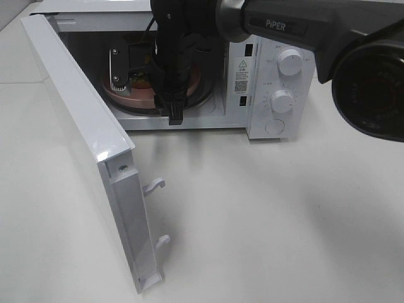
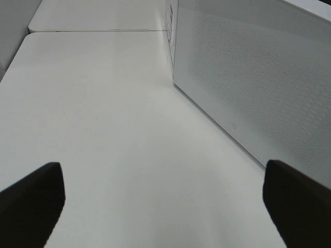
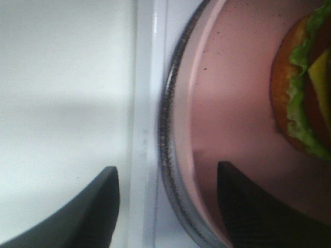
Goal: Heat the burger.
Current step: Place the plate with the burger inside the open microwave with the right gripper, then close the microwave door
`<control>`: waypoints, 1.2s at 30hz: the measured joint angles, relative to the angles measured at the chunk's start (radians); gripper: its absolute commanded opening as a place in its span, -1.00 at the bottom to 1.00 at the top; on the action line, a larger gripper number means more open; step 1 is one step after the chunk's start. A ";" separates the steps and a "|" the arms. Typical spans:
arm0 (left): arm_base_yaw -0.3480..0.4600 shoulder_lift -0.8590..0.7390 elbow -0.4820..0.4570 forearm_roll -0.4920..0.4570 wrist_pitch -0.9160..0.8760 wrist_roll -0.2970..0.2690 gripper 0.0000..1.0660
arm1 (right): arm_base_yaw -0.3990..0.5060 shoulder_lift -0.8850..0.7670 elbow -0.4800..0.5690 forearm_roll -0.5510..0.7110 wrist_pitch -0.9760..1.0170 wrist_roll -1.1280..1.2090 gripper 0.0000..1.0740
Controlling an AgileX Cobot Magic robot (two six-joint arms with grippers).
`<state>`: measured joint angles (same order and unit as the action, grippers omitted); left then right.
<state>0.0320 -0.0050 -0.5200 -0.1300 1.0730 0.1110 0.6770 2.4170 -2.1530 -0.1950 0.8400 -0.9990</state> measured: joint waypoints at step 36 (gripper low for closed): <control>0.000 0.000 0.000 0.000 0.000 0.000 0.79 | -0.002 -0.380 0.600 0.007 -0.176 0.085 0.22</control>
<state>0.0320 -0.0050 -0.5200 -0.1300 1.0730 0.1110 0.6750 2.0370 -1.5530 -0.1880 0.6640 -0.9140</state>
